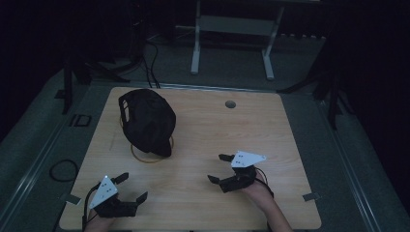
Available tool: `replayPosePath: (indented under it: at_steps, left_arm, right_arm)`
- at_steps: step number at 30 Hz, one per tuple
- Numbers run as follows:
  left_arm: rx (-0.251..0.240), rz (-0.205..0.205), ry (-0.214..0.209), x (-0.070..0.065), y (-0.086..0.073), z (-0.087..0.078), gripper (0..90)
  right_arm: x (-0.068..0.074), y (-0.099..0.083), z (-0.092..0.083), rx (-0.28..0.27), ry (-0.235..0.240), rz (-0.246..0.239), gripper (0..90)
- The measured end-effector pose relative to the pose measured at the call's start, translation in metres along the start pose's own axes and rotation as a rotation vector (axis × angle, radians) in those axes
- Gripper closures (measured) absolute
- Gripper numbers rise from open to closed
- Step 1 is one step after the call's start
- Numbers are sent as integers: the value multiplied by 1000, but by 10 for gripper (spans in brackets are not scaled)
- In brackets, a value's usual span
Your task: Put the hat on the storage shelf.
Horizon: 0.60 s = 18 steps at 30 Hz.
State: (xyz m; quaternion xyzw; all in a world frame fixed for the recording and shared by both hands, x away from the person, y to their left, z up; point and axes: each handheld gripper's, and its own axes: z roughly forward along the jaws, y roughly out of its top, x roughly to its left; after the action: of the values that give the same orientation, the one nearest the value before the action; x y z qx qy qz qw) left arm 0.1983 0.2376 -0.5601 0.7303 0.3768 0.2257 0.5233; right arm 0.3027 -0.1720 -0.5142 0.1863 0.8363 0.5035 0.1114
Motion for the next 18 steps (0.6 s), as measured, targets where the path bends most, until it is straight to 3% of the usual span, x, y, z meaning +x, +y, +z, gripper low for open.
replayPosePath:
  at_steps: [18]
  left_arm:
    - [4,4,-1,-1,0,1,23]
  right_arm:
    - [-11,-50,-31,71,-82,42,145]
